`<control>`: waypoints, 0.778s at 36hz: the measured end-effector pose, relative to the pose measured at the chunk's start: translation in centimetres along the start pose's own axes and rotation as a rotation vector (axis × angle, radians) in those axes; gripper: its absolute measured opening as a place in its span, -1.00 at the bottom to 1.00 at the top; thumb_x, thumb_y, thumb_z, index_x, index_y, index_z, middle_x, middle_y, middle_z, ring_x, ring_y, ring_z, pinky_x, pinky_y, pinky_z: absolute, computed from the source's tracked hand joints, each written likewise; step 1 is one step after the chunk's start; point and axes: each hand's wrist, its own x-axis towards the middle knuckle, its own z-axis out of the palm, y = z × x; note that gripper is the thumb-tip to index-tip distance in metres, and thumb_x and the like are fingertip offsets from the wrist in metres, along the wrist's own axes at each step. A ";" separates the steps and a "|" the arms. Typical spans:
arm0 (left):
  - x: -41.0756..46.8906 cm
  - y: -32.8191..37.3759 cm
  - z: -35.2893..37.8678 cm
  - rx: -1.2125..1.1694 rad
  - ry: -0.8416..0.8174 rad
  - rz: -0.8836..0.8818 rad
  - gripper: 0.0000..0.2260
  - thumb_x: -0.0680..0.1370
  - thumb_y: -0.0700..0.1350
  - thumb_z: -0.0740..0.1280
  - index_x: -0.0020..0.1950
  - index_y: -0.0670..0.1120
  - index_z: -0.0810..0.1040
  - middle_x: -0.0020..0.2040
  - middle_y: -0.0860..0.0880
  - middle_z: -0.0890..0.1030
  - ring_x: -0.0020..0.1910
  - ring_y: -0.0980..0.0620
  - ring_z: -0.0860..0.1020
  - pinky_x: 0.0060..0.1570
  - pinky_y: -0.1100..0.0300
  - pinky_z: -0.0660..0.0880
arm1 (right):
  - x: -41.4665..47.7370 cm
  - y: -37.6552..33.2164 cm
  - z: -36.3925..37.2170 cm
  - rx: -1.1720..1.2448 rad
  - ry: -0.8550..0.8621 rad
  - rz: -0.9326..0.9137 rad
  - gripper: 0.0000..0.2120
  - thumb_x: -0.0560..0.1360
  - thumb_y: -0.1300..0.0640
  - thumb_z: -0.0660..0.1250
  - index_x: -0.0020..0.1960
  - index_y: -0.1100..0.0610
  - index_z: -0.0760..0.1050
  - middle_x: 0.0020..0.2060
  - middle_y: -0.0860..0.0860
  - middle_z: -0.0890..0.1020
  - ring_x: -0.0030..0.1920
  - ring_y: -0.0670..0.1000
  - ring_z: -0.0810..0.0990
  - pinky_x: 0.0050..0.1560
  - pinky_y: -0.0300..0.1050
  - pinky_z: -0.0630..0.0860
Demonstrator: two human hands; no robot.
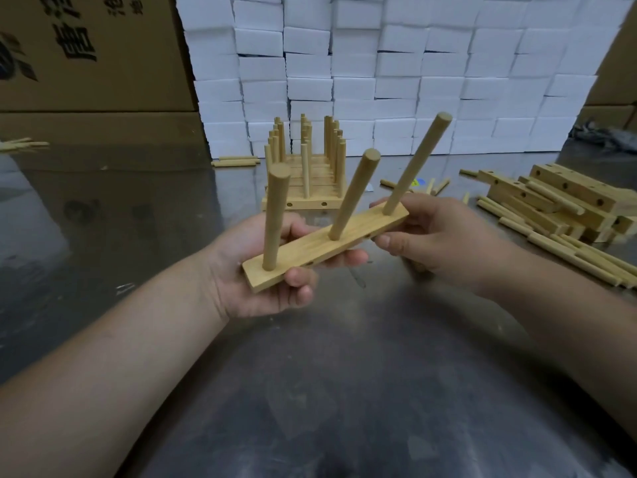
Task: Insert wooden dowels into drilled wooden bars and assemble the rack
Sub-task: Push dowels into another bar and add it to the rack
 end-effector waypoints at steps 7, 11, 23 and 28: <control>0.1 0.2 -0.3 -0.104 0.061 -0.033 -0.65 0.32 -0.19 0.22 0.05 -0.26 0.56 -0.05 -0.21 0.65 -0.65 0.11 0.42 -0.56 0.25 0.50 | -0.1 -0.4 -0.2 0.189 0.010 -0.072 -0.78 0.26 0.08 0.41 -0.10 -0.08 0.54 -0.30 -0.26 0.64 -0.32 -0.26 0.56 -0.31 -0.48 0.42; 0.1 0.8 -0.4 -0.154 0.202 0.053 -0.51 0.55 -0.01 0.08 -0.28 -0.27 0.67 -0.29 -0.21 0.64 -0.60 0.02 0.53 -0.56 0.14 0.54 | 0.0 0.0 -0.2 0.180 0.050 -0.048 -0.82 0.32 0.17 0.43 -0.13 -0.04 0.56 -0.41 -0.26 0.61 -0.38 -0.30 0.53 -0.36 -0.54 0.34; 1.9 -0.2 -0.6 0.293 0.771 0.614 -0.77 0.56 -0.23 0.24 0.20 -0.25 0.50 -0.08 -0.13 0.67 -0.18 0.02 0.67 0.03 0.14 0.56 | 0.7 1.8 -0.3 -0.092 0.299 0.187 -0.70 0.40 0.00 0.42 0.10 0.06 0.57 -0.49 -0.28 0.57 -0.45 -0.35 0.48 -0.36 -0.43 0.42; 2.1 -0.7 -0.9 0.659 0.894 0.534 -0.67 0.50 -0.28 0.35 0.26 -0.17 0.51 -0.01 -0.08 0.65 -0.03 0.02 0.63 0.23 0.05 0.45 | 0.7 1.9 -0.5 -0.170 0.318 0.217 -0.54 0.40 -0.09 0.39 0.26 0.03 0.49 -0.28 -0.16 0.58 -0.29 -0.18 0.49 -0.18 -0.23 0.40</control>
